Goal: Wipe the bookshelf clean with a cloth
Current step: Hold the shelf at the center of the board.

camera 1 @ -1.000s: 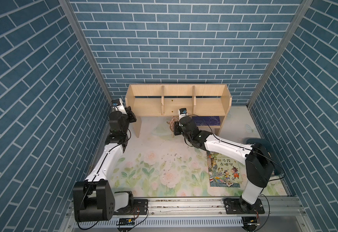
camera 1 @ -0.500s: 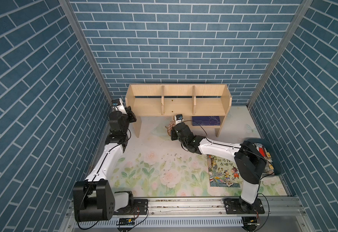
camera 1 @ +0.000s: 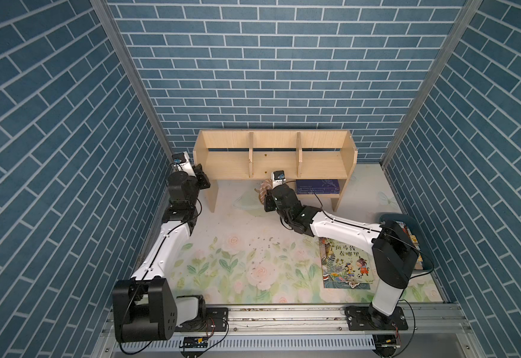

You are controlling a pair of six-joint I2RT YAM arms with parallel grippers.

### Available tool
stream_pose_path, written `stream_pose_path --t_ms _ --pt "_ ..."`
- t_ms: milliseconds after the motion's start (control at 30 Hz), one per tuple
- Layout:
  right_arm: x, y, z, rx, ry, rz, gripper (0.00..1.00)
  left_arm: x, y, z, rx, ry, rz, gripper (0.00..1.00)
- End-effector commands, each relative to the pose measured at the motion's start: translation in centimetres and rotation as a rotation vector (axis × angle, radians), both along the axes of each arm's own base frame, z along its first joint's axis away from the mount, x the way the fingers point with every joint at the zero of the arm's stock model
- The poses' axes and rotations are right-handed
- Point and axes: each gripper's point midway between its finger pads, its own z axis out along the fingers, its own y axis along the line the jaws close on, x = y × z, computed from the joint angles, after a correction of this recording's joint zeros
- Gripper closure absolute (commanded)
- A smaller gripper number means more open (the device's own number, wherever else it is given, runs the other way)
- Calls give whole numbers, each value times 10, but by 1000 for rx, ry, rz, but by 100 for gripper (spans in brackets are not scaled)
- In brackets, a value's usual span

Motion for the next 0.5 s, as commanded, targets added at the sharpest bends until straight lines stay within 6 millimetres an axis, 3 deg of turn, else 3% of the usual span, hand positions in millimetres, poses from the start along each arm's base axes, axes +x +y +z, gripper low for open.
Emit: stream_pose_path --t_ms 0,100,267,333,467 --pt "1 -4 31 10 -71 -17 100 2 -31 -20 -91 73 -133 100" --pt "0 1 6 -7 -36 0 100 2 -32 -21 -91 78 -135 100" --pt "-8 -7 -65 -57 60 -1 100 3 -32 -22 -91 79 -137 100" --pt "-10 -26 -85 -72 90 -33 100 3 -30 -22 -78 83 -124 100" --pt "-2 -89 -110 -30 160 -124 100 3 -28 -24 -74 88 -119 100"
